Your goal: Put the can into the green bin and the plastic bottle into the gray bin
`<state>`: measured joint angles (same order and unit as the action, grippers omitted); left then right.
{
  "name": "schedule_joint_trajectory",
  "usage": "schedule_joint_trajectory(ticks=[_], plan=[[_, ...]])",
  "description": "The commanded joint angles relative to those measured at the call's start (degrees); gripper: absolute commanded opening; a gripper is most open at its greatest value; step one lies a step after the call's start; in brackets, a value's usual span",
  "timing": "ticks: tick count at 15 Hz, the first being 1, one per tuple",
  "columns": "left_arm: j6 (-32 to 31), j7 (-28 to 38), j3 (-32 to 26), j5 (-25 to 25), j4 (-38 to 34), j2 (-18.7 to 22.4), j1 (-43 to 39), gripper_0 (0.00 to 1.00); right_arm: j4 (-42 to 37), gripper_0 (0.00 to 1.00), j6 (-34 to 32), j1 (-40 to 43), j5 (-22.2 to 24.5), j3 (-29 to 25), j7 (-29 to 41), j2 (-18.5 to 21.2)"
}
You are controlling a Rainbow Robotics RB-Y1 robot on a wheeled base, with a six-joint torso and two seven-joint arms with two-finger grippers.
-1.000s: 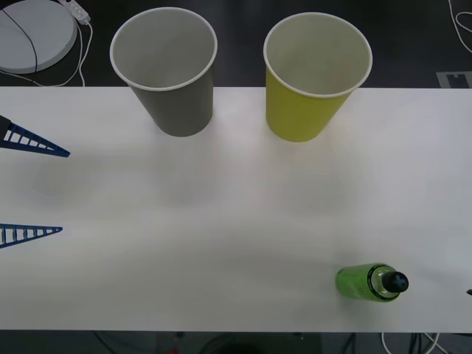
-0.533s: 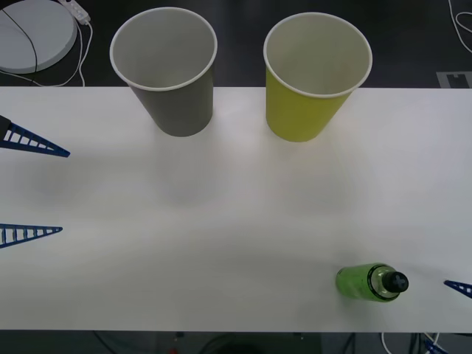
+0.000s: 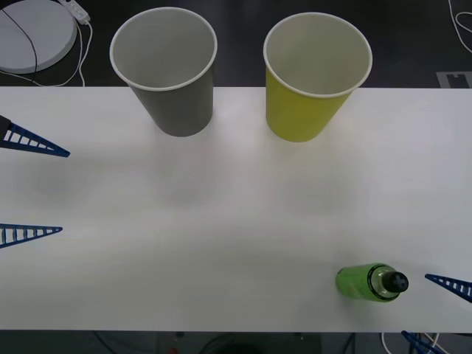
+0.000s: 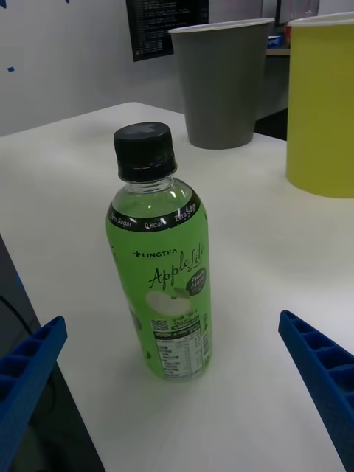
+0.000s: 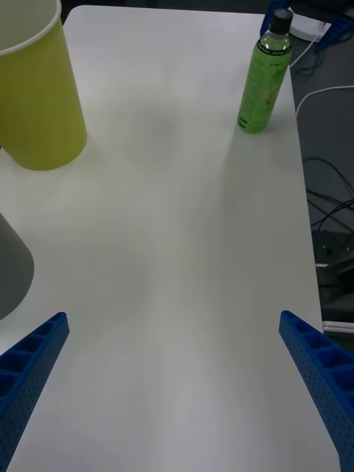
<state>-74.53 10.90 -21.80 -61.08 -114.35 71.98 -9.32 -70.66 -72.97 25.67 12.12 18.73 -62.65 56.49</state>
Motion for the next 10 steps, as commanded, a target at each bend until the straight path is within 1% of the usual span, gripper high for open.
schedule_joint_trajectory(ticks=[1,10], plan=[[0.0,0.0,0.0,0.0,0.0,0.0,0.0,1.00,0.1,1.00,0.8,-1.7,0.0,1.4,0.0,-0.4],[0.0,0.0,0.0,0.0,0.0,0.0,0.0,1.00,0.0,1.00,1.6,-5.7,0.0,4.7,0.3,-1.5]])
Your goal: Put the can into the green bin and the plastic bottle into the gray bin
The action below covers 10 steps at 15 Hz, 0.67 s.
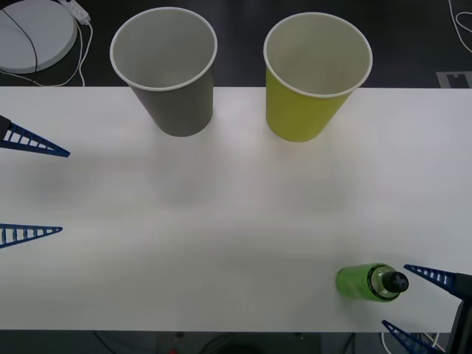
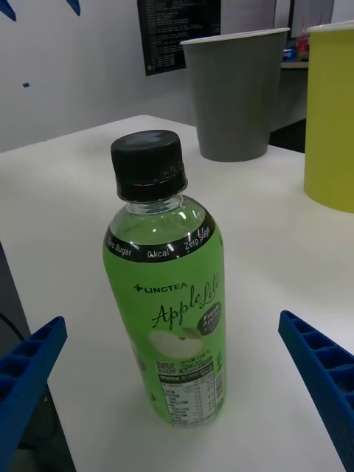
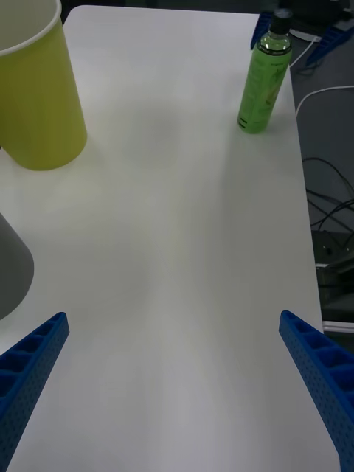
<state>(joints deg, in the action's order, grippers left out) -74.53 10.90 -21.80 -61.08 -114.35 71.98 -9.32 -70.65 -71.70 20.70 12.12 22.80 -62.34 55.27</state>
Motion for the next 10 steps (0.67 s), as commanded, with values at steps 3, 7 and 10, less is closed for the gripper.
schedule_joint_trajectory(ticks=[3,7,10], plan=[[0.0,0.0,0.0,0.0,0.0,0.0,0.0,1.00,0.0,1.00,0.8,-1.5,-0.1,1.0,0.1,-0.5],[0.0,0.0,0.0,0.0,0.0,0.0,0.0,1.00,0.0,1.00,1.0,-3.0,-0.1,2.0,0.6,-0.8],[0.0,0.0,0.0,0.0,0.0,0.0,0.0,1.00,-0.1,1.00,1.5,-3.8,-0.2,2.7,0.6,-0.9]])
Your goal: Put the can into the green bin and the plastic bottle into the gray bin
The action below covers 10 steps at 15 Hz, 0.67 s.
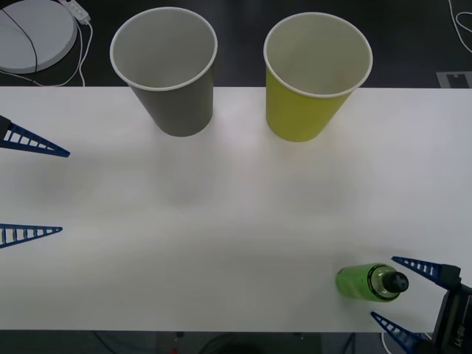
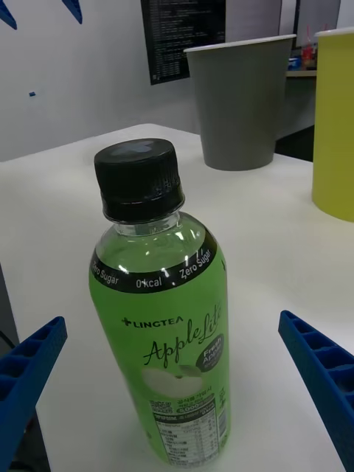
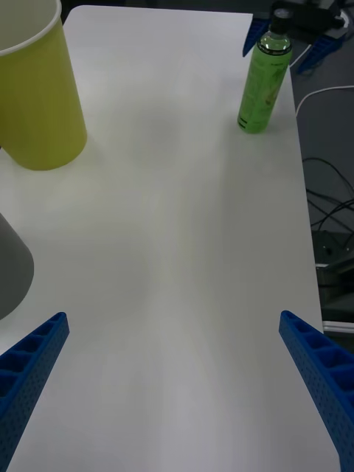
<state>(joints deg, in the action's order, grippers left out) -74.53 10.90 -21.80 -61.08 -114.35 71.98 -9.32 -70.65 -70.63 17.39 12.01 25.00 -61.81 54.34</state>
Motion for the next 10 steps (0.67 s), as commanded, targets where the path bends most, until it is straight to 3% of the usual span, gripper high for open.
schedule_joint_trajectory(ticks=[1,10], plan=[[0.0,0.0,0.0,0.0,0.0,0.0,0.0,1.00,-0.1,1.00,0.6,-1.0,-0.1,0.8,-0.1,-0.2],[0.0,0.0,0.0,0.0,0.0,0.0,0.0,1.00,-0.6,1.00,0.8,-3.9,2.0,0.9,-2.6,-2.2]])
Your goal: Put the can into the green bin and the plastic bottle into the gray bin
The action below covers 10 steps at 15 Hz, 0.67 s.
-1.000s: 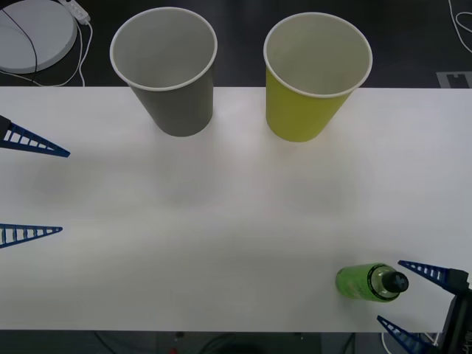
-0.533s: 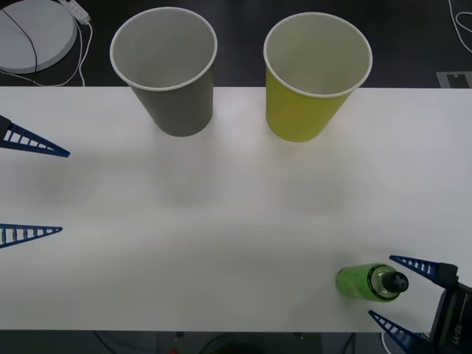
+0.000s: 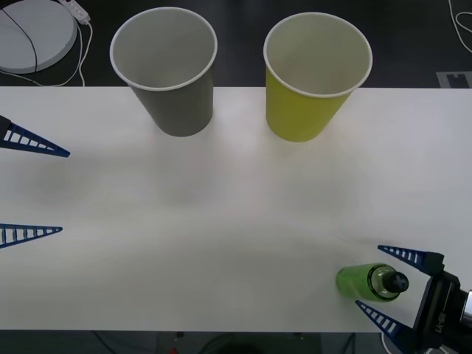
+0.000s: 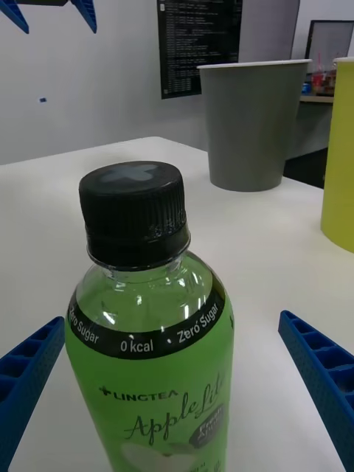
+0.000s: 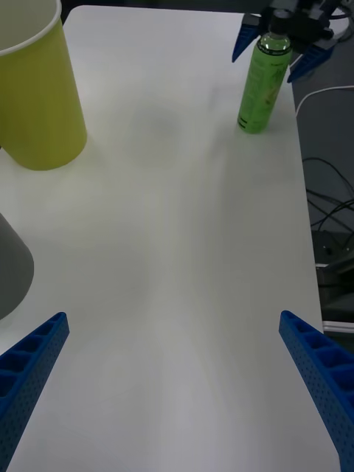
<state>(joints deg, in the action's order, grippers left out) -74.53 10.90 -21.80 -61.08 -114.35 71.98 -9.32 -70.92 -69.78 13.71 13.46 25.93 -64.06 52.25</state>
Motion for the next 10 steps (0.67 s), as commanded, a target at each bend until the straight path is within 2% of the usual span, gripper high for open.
schedule_joint_trajectory(ticks=[1,7,8,9,10], plan=[[0.0,0.0,0.0,0.0,0.0,0.0,0.0,1.00,-0.4,1.00,0.0,-0.4,0.6,0.0,-0.5,-0.2],[0.0,0.0,0.0,0.0,0.0,0.0,0.0,1.00,-0.9,1.00,0.2,-0.5,0.9,0.5,-0.7,-0.2],[0.0,0.0,0.0,0.0,0.0,0.0,0.0,1.00,-1.0,0.69,0.2,-0.4,1.0,0.5,-0.7,-0.2],[0.0,0.0,0.0,0.0,0.0,0.0,0.0,1.00,-1.0,0.20,0.4,-0.5,0.9,0.5,-0.5,-0.2],[0.0,0.0,0.0,0.0,0.0,0.0,0.0,1.00,-1.0,0.00,0.4,-0.5,1.0,0.5,-0.5,-0.2]])
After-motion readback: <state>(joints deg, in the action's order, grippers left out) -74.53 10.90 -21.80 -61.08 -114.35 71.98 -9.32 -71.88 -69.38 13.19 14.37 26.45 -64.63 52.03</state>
